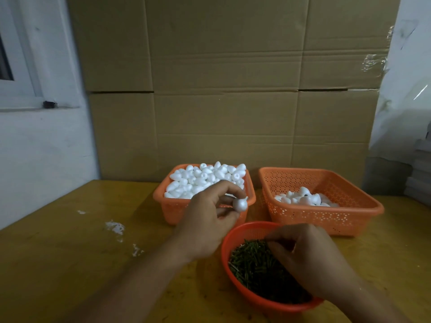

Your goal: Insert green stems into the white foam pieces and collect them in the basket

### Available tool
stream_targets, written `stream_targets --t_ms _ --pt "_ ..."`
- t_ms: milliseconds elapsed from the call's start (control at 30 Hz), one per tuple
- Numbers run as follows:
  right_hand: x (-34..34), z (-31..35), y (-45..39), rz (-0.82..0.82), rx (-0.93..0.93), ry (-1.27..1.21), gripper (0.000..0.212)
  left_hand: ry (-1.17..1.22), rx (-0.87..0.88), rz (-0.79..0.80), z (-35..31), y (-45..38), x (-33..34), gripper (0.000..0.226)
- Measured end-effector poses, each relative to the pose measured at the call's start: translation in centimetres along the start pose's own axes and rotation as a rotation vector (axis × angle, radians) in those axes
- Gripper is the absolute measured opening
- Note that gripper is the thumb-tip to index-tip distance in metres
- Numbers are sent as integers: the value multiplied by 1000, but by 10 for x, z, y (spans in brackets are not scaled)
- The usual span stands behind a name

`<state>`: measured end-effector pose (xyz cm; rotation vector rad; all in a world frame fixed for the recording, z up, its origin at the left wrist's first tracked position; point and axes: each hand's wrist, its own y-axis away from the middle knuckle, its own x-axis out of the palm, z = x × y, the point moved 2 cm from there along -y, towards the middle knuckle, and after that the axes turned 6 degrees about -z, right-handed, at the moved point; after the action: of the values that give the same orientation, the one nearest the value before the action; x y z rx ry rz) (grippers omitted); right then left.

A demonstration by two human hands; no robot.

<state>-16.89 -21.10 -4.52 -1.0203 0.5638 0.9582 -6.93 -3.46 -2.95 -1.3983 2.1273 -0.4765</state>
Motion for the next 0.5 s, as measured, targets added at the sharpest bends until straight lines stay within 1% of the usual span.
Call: stream_targets --t_ms 67,200,333,400,500 --pt "2 -1 -1 49 2 26 22 34 -23 37 1 10 1 28" --pt "5 -4 -3 200 -23 123 18 58 4 125 3 21 2 34" --pt "6 -4 -2 310 -43 195 16 73 -22 196 5 28 7 46" --pt "6 -3 -2 336 -39 228 15 92 -34 222 5 31 10 40" --pt "8 4 -1 395 -36 277 30 122 -69 230 3 33 11 30"
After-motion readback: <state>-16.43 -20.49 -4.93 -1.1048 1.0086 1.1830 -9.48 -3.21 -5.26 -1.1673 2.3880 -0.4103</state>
